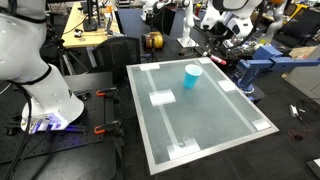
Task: Pick up the marker from the table and put it in the cup
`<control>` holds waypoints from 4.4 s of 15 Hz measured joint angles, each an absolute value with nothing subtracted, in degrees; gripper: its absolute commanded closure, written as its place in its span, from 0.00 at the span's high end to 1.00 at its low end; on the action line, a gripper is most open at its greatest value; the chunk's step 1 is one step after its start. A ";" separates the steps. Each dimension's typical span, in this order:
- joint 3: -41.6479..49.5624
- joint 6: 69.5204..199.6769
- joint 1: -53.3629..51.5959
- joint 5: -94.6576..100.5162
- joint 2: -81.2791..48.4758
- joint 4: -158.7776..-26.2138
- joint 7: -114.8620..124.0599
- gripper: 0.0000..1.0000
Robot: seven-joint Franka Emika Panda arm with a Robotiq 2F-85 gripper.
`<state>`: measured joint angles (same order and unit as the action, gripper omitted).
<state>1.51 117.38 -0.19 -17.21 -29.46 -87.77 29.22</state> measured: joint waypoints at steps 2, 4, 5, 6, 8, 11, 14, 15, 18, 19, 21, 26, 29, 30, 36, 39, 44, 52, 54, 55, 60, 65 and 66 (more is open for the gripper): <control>1.58 117.38 -0.12 -17.18 -29.56 -87.77 29.17 0.20; 1.58 117.39 -0.15 -17.18 -29.68 -87.77 29.17 0.20; 1.58 117.39 -0.22 -17.18 -29.72 -87.77 29.17 0.20; 1.58 117.39 -0.26 -17.18 -29.72 -87.77 29.17 0.05; 1.58 117.39 -0.26 -17.18 -29.76 -87.77 29.17 0.05; 1.42 117.39 0.06 -18.82 -30.00 -87.57 28.27 0.05; 0.63 117.39 1.61 -23.66 -30.02 -87.16 24.72 0.05; 0.40 117.39 2.28 -25.37 -30.02 -86.98 23.48 0.05; -0.43 116.23 4.43 -30.12 -30.02 -86.47 20.20 0.05; -0.73 115.03 5.24 -31.65 -30.02 -86.23 19.20 0.05; -1.03 111.95 6.61 -34.75 -30.02 -85.68 17.78 0.05; -1.04 102.85 9.32 -42.25 -30.01 -84.14 15.29 0.05; -0.71 97.81 10.32 -45.47 -30.02 -83.47 15.25 0.05; -0.50 96.41 10.50 -46.30 -30.02 -83.41 15.42 0.05; 1.12 90.31 10.69 -48.33 -30.56 -83.20 20.87 0.05; 1.61 88.41 10.69 -48.76 -31.00 -83.17 23.47 0.05; 2.07 85.75 10.69 -49.10 -31.52 -83.06 25.10 0.20; 2.69 85.63 10.79 -53.61 -32.03 -83.44 25.19 0.05; 3.04 85.53 10.96 -56.14 -32.22 -83.92 25.74 0.05; 3.17 85.37 11.10 -57.20 -32.25 -84.21 26.56 0.05; 4.41 82.57 11.66 -61.39 -32.25 -86.04 31.87 0.05; 5.68 76.16 12.65 -64.52 -32.24 -87.83 35.60 0.05; 5.94 75.26 12.80 -64.88 -32.24 -88.24 36.10 0.05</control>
<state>5.94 75.26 12.80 -64.88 -32.24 -88.24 36.10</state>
